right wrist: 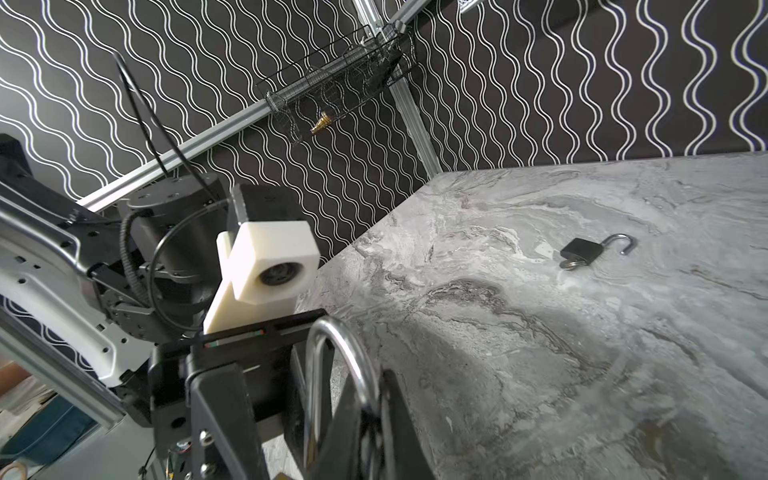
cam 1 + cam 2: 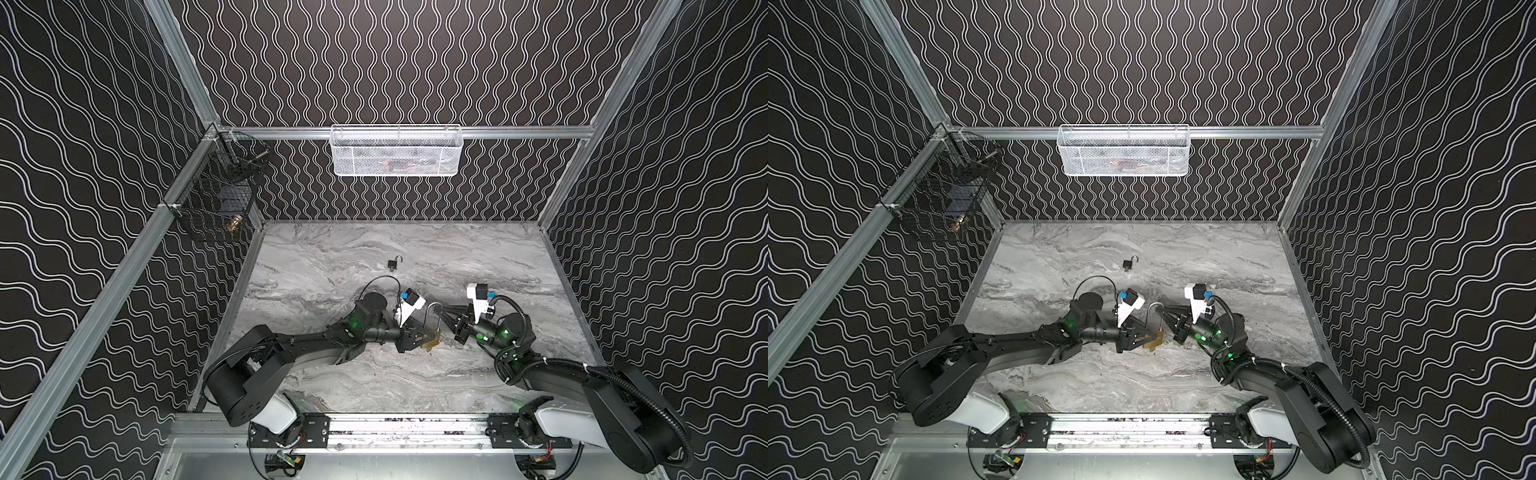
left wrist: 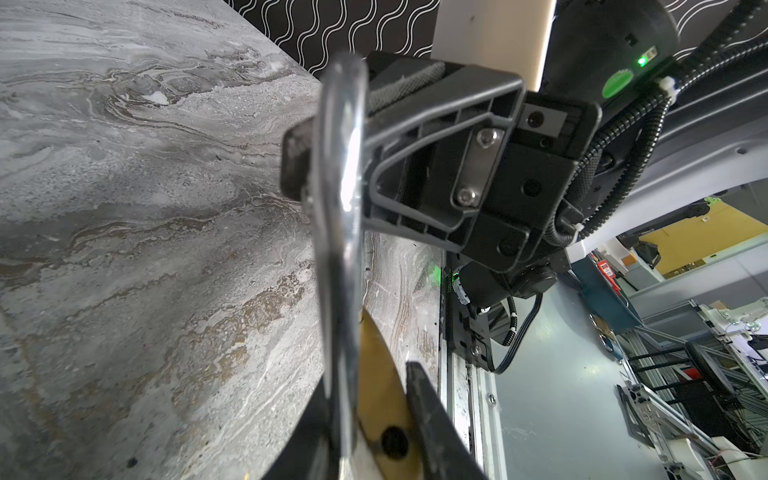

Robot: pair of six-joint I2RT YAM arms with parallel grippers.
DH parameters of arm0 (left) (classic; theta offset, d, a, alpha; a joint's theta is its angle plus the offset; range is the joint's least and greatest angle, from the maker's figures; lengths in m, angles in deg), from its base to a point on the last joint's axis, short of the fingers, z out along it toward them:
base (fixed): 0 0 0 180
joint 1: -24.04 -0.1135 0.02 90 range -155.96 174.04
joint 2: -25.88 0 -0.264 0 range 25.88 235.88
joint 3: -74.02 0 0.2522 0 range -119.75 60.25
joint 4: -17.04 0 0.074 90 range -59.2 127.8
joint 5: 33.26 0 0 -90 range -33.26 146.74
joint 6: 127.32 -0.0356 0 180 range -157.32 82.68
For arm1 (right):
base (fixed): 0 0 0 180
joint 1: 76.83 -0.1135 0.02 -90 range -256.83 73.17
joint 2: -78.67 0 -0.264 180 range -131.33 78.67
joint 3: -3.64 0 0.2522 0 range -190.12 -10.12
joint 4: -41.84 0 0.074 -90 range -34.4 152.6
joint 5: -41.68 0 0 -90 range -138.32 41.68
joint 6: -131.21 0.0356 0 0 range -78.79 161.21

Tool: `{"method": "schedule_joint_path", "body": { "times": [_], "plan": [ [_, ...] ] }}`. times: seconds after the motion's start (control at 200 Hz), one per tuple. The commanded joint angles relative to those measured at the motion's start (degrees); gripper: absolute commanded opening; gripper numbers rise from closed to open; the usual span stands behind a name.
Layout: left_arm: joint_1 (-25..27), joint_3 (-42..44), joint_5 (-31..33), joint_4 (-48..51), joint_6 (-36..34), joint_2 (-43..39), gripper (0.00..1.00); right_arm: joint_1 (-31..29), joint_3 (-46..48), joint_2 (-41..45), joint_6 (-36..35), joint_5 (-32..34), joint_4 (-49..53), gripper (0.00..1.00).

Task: Unlock with the key

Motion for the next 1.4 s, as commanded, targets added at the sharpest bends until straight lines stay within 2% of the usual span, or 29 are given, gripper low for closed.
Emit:
{"method": "schedule_joint_path", "body": {
  "times": [0.0,0.325,0.601,0.796,0.896,0.956,1.256,1.296,1.341,1.396],
  "plan": [
    [0.50,-0.20,-2.26,-0.92,-1.83,0.18,0.29,0.12,0.14,1.04,-1.28,4.74,-0.93,0.00],
    [3.19,-1.96,2.60,3.71,-4.64,2.16,0.35,0.14,0.61,1.58,-1.40,5.78,-0.88,0.00],
    [4.95,-1.07,12.72,3.71,-4.76,1.83,0.35,0.14,0.76,2.20,-1.55,6.37,-0.49,0.00],
    [5.60,0.96,18.58,0.21,-4.08,-0.19,0.25,0.14,0.44,1.89,-1.70,6.34,0.07,0.00],
    [5.95,1.90,21.48,-1.92,-4.42,-1.24,0.07,0.09,0.35,1.71,-1.77,6.57,0.36,0.00],
    [5.97,1.87,22.48,-1.54,-4.64,-1.91,0.00,0.14,0.07,1.82,-1.94,7.23,1.43,0.00],
    [5.97,1.73,22.28,1.45,-4.98,-3.12,0.00,0.11,-0.23,2.09,-2.25,8.44,3.07,0.00],
    [5.96,1.46,22.28,2.36,-4.90,-3.20,0.00,0.12,-0.12,2.20,-2.16,8.82,2.95,0.16],
    [5.96,0.87,21.69,3.69,-4.99,-3.37,0.00,0.10,-0.03,2.46,-2.17,9.82,3.35,0.30],
    [5.95,-0.15,21.00,5.91,-5.00,-3.52,0.00,0.14,-0.03,3.10,-2.24,12.10,4.93,0.53]
  ]
}}
